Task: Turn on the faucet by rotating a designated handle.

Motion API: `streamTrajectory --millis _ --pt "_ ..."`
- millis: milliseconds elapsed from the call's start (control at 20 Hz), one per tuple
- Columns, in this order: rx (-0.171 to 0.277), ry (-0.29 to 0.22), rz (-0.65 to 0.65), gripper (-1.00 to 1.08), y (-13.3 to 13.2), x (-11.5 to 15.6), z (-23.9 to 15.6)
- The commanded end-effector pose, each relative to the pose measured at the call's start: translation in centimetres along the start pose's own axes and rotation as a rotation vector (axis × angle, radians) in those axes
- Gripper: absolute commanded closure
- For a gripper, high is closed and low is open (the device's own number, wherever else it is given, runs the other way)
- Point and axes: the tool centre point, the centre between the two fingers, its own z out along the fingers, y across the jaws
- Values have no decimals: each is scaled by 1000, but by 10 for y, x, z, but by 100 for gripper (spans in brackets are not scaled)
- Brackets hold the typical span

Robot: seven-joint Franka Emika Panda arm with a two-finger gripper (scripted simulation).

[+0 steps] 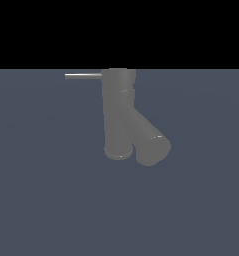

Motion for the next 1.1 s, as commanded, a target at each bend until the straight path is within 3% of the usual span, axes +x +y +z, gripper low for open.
streamTrajectory --millis 0,1050 --pt "-1 0 56 108 -10 6 9" --pt "3 -11 512 108 -93 45 102"
